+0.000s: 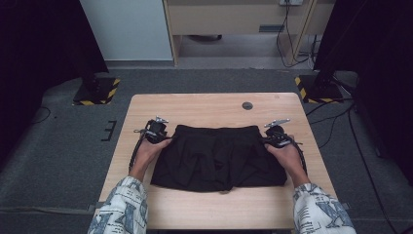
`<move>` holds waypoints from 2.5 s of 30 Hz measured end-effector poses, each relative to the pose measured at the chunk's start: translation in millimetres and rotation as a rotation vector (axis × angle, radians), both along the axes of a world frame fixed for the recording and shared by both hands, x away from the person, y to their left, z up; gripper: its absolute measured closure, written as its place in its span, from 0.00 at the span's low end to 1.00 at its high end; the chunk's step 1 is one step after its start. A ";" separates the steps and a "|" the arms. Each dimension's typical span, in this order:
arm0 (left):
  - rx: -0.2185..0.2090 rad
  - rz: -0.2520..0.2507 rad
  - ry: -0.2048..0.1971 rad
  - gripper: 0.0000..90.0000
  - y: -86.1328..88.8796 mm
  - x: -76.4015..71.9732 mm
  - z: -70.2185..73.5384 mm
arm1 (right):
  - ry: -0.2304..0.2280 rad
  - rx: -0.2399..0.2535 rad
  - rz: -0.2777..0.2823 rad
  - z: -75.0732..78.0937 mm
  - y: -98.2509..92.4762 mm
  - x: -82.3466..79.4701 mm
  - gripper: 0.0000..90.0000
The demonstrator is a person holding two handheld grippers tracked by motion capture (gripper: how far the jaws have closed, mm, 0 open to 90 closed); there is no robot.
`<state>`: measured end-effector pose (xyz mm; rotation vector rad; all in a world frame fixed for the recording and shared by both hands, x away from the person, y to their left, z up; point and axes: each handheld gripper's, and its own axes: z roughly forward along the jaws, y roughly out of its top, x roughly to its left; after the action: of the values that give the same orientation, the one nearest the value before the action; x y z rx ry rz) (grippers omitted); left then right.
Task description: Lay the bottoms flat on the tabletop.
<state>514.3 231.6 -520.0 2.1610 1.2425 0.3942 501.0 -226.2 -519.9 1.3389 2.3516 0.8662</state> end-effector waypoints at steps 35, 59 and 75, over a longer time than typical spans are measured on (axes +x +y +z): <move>-0.104 0.032 -0.303 0.99 -3.7 -56.3 97.4 | -0.263 0.096 0.007 93.4 -3.8 -38.2 0.99; -0.108 0.033 -0.342 0.99 6.9 -51.5 130.5 | -0.360 0.144 -0.014 130.9 -6.7 -41.9 0.99; -0.083 0.024 -0.300 0.99 -1.8 -20.6 125.1 | -0.362 0.149 -0.054 110.1 -14.0 -14.1 0.99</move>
<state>493.7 229.8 -394.9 1.9336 1.0960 0.6397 486.9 -240.2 -409.9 1.1760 1.9986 1.1761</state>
